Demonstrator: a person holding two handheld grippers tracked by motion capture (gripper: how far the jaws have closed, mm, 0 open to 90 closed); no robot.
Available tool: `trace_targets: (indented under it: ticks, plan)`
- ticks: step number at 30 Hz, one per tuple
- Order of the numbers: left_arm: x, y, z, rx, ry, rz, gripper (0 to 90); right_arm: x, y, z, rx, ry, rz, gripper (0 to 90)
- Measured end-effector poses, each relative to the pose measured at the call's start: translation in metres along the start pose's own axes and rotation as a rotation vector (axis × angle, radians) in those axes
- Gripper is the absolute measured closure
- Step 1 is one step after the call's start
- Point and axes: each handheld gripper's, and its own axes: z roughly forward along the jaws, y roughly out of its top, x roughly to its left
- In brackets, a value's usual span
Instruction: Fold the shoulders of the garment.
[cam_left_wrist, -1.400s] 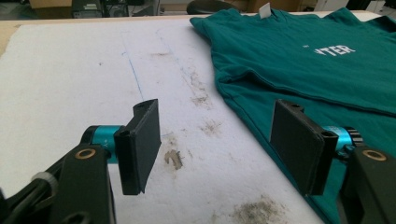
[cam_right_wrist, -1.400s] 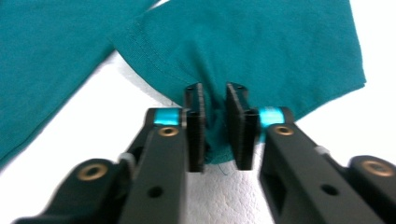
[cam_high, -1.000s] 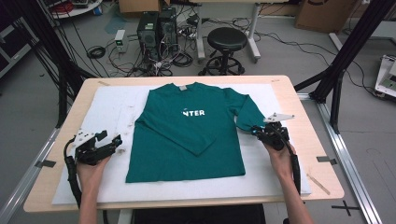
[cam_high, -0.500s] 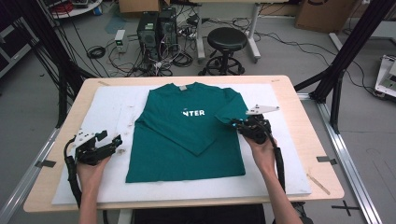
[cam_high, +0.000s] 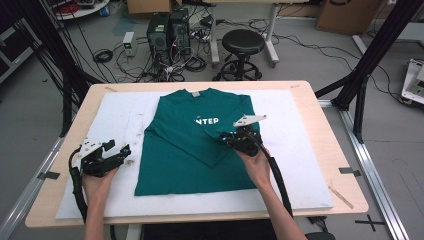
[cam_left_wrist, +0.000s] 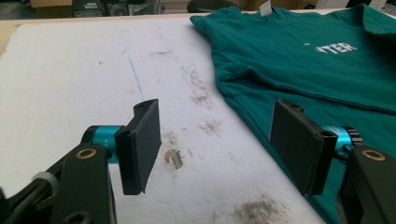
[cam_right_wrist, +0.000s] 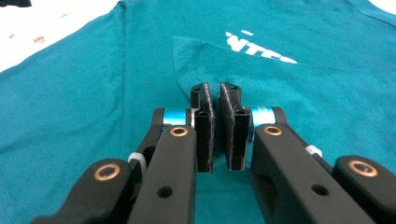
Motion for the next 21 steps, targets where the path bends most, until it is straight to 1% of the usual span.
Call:
trace_targets:
  ticks: [4, 9, 13, 15, 18, 21]
  plan:
    - [0.000, 0.000, 0.000, 0.000, 0.001, 0.004, 34.0, 0.010, 0.003, 0.010, -0.007, 0.054, 0.008, 85.4]
    - [0.000, 0.000, 0.000, -0.001, 0.002, 0.004, 34.0, 0.021, 0.008, 0.019, -0.023, 0.104, 0.010, 85.4]
    - [0.000, 0.000, 0.000, 0.000, 0.002, 0.003, 34.0, 0.027, 0.010, 0.028, -0.025, 0.141, -0.006, 85.4]
    - [0.000, 0.000, 0.000, 0.000, 0.003, 0.004, 34.0, 0.030, 0.011, 0.030, -0.031, 0.166, 0.001, 85.4]
    - [0.000, 0.000, 0.000, 0.001, 0.005, 0.003, 34.1, 0.033, 0.011, 0.031, -0.056, 0.199, 0.007, 85.4]
    - [0.000, 0.000, 0.000, 0.001, 0.006, 0.004, 34.1, 0.037, 0.012, 0.033, -0.073, 0.217, 0.007, 85.4]
